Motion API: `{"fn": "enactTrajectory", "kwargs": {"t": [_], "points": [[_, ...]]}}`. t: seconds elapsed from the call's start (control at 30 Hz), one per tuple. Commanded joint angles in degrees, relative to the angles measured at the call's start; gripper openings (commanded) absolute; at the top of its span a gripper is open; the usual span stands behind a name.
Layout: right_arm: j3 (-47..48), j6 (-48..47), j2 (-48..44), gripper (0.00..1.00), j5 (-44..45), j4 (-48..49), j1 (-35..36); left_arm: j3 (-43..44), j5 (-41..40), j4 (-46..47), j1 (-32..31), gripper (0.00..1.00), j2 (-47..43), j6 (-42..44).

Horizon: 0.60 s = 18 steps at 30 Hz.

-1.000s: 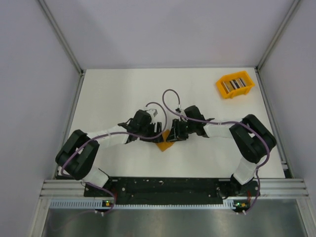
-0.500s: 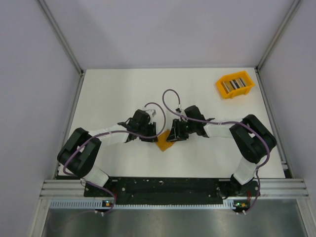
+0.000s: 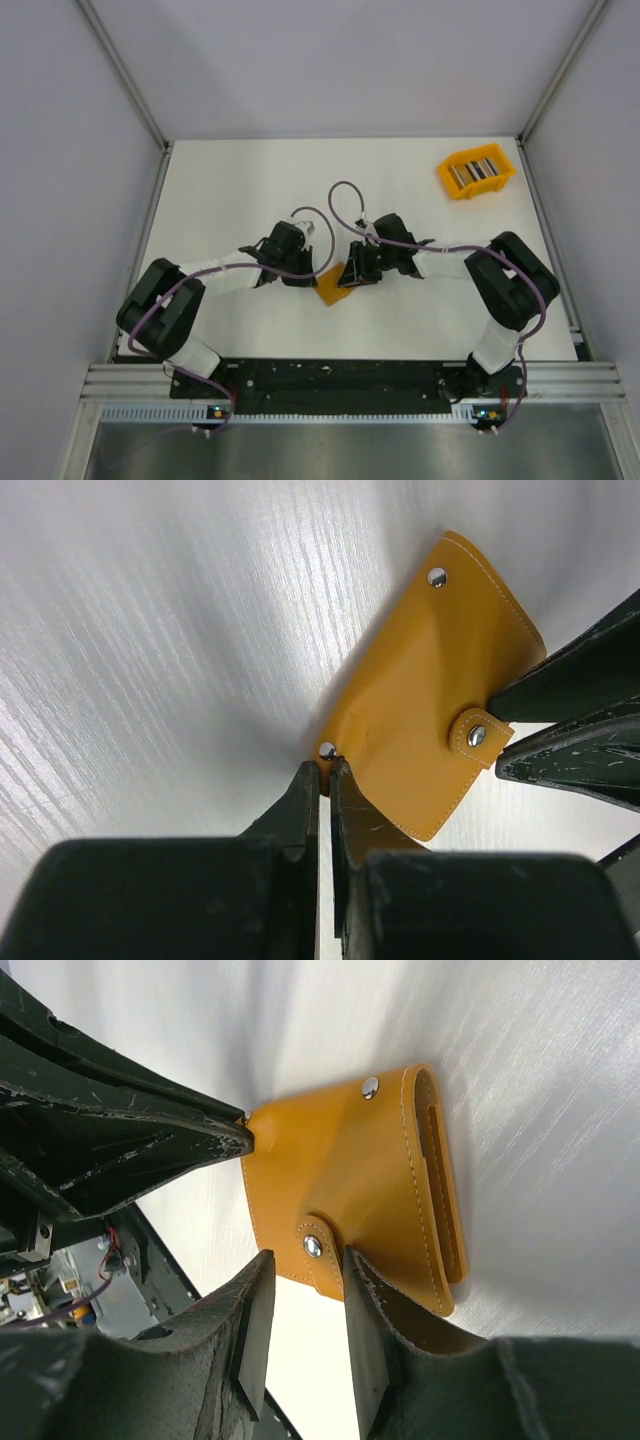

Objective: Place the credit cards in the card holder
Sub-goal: Open the card holder at the center of the board.

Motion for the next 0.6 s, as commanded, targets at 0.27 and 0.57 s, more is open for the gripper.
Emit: {"fn": "enactTrajectory", "kwargs": {"t": [0.27, 0.57], "points": [[1.66, -6.95, -1.97, 0.3, -5.59, -8.46, 0.97, -0.18, -3.83, -1.78, -1.44, 0.0, 2.24, -6.37], [3.77, -4.86, -0.12, 0.35, -2.87, -7.6, 3.51, -1.32, -4.18, -0.99, -1.53, 0.0, 1.37, -8.74]]}}
